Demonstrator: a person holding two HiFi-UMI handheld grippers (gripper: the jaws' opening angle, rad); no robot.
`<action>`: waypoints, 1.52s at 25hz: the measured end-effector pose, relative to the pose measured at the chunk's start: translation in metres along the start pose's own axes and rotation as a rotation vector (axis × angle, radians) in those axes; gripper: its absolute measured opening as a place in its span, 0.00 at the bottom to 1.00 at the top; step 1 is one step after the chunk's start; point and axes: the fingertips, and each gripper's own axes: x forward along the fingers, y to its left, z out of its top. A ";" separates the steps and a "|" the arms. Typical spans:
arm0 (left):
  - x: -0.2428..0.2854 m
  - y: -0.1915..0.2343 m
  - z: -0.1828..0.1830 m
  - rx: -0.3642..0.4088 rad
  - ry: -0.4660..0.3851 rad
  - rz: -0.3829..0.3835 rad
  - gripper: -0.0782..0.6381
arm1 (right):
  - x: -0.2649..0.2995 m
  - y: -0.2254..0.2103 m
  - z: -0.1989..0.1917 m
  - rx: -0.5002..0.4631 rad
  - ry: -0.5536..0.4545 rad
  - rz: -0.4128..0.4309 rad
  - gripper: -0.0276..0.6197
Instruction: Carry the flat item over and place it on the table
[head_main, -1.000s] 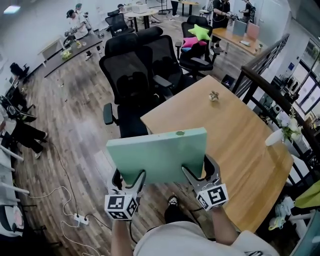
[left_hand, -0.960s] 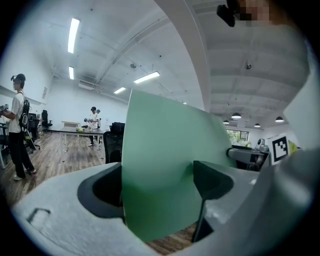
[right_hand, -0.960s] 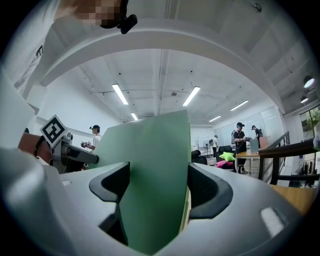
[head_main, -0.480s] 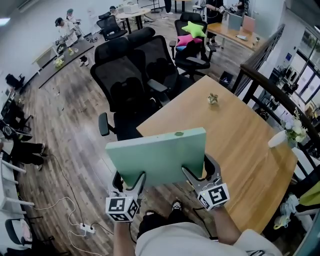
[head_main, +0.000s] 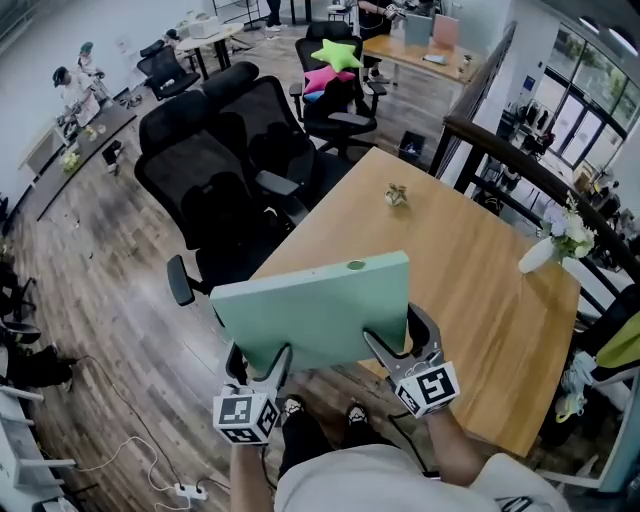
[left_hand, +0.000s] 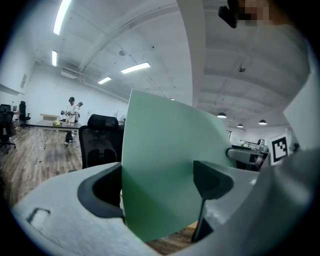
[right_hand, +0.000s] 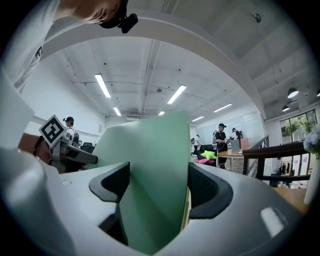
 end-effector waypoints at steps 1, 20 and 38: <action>0.005 0.005 0.003 0.003 0.003 -0.017 0.74 | 0.004 0.001 0.001 0.002 0.002 -0.017 0.62; 0.086 0.048 0.023 0.097 0.098 -0.382 0.74 | 0.025 0.019 -0.009 0.041 0.021 -0.397 0.61; 0.200 -0.032 -0.018 0.173 0.274 -0.511 0.74 | -0.001 -0.084 -0.082 0.215 0.089 -0.571 0.61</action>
